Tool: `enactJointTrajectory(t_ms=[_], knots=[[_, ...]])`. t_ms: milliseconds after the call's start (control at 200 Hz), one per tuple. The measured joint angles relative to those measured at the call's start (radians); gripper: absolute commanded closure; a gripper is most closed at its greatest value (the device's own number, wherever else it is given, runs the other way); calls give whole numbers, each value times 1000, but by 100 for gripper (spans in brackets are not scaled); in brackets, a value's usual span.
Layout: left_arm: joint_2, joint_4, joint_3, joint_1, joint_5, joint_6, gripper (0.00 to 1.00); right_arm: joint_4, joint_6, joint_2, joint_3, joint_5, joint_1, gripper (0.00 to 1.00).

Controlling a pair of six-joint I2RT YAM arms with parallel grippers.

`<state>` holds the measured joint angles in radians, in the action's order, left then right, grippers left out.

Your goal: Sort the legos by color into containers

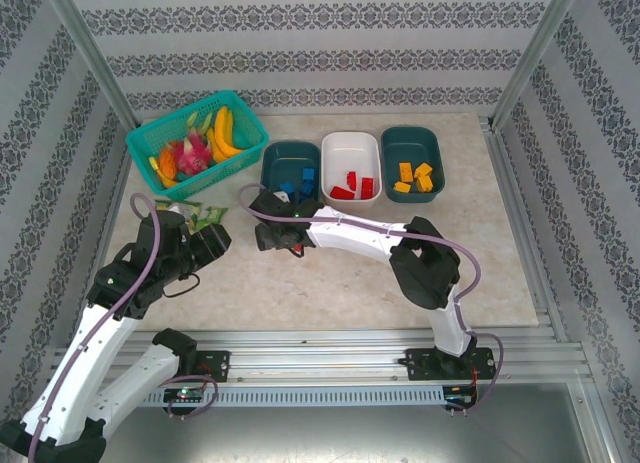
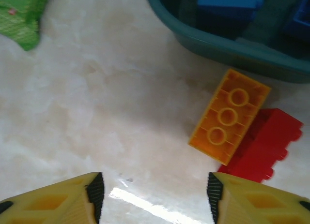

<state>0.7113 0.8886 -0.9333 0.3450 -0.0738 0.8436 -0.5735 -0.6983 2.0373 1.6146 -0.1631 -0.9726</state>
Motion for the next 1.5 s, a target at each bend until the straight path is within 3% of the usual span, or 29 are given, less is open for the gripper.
enactJointTrajectory(t_ms=[430, 550, 919, 1159, 1294, 1499], knots=[[9, 0, 19, 0, -24, 1, 32, -27, -64, -13, -119, 25, 48, 32], [20, -1, 19, 0, -30, 0, 32, -25, -68, -11, -119, 46, 55, 39], [35, -6, 20, 0, -31, 1, 32, -28, -55, 40, -118, 79, 94, 48], [52, -19, 21, 0, -40, 1, 32, -37, -43, 62, -106, 86, 94, 62], [57, -32, 24, 0, -53, 1, 32, -37, -35, 63, -93, 85, 94, 62], [64, -50, 34, 0, -61, 1, 32, -41, -28, 62, -88, 84, 94, 77]])
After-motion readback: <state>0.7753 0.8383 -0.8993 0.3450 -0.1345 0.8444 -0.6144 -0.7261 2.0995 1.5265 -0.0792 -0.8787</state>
